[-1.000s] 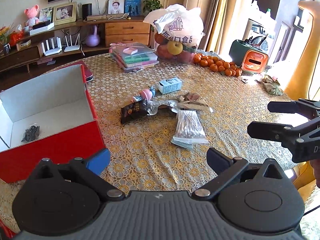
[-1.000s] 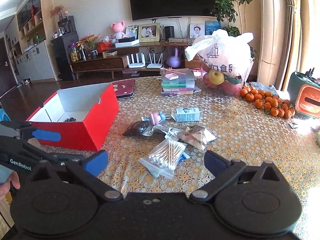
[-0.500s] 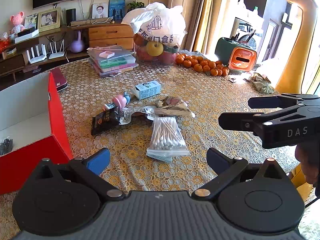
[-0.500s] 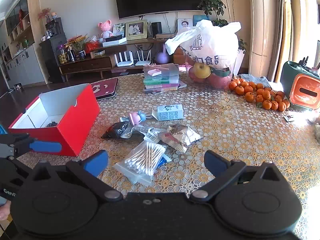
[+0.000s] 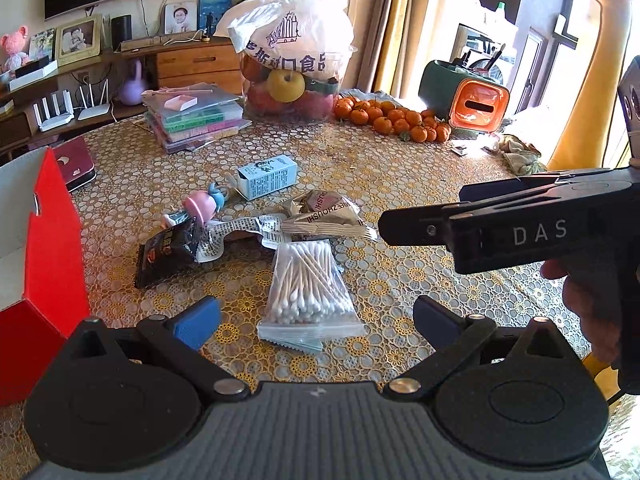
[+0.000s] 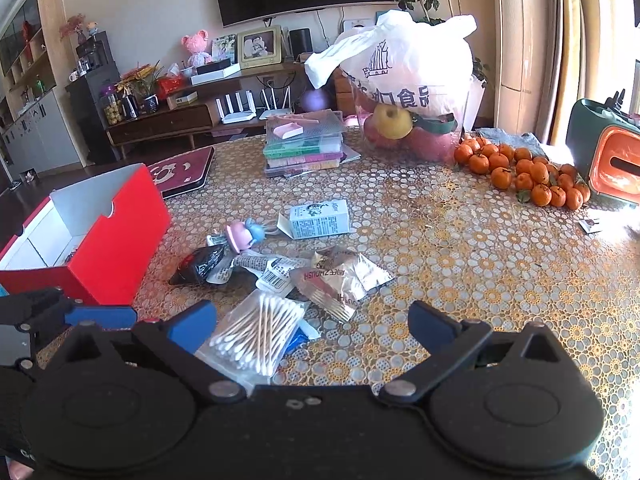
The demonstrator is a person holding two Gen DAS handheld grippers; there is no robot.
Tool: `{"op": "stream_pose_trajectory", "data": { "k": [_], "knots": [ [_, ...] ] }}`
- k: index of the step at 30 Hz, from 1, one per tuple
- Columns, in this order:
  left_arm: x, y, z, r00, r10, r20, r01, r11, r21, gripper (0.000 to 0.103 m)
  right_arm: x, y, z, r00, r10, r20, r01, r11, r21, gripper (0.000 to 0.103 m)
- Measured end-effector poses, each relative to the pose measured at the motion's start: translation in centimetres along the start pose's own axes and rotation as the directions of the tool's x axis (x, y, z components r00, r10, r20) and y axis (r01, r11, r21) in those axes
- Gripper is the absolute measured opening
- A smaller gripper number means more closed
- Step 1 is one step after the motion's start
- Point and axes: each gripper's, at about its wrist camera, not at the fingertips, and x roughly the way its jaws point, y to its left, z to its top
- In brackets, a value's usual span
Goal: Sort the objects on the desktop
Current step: 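Withdraw both open grippers from the box back toward the table items, then grasp the cotton swab bag with the left gripper while the right gripper grasps the silver snack packet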
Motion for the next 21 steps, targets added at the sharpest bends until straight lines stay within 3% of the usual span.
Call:
{"op": "stream_pose_trajectory", "data": {
  "k": [21],
  "knots": [
    [5.7,0.4,0.5,1.0,0.013,0.0,-0.013,1.0,0.003,0.103,7.4,-2.0,1.8,0.998,-0.012,-0.054,0.012,1.0,0.003,0.1]
  ]
}}
